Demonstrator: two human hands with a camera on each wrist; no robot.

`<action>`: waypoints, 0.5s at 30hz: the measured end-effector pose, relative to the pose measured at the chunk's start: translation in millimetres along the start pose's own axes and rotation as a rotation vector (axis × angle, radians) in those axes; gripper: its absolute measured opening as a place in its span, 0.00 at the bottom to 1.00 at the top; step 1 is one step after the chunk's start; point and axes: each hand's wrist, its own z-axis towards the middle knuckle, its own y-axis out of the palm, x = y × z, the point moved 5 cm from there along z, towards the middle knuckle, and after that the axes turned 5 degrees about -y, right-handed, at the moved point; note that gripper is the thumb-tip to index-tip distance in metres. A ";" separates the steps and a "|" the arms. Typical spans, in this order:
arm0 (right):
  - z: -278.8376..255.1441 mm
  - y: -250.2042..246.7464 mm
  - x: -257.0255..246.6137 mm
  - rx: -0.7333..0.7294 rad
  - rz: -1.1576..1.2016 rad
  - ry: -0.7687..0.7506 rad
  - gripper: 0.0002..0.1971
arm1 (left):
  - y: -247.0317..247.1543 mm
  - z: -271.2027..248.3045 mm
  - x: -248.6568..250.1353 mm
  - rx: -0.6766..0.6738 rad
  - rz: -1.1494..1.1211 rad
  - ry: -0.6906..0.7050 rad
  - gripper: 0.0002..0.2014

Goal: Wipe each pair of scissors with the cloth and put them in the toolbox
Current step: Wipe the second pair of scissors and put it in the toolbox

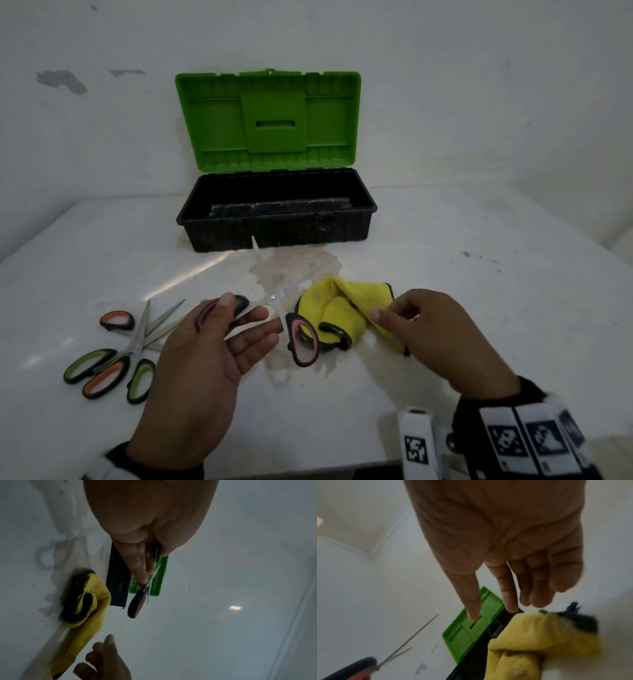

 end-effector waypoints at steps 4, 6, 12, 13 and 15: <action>11.8 -0.9 14.5 -0.113 -0.229 0.051 0.23 | 1.7 -2.0 -0.4 -0.001 -0.005 0.004 0.11; 16.4 7.7 16.3 -0.189 -0.292 0.055 0.29 | 2.7 -1.9 -2.4 -0.006 0.000 -0.002 0.11; 29.9 13.3 17.1 -0.254 -0.343 0.091 0.16 | 0.9 0.1 -2.6 0.000 0.009 -0.003 0.12; 31.1 11.4 14.3 -0.241 -0.340 0.065 0.17 | 0.3 0.5 -2.2 0.002 0.011 -0.002 0.11; 29.4 4.0 6.5 -0.179 -0.248 0.005 0.20 | -0.9 0.9 -1.5 0.007 0.007 -0.001 0.11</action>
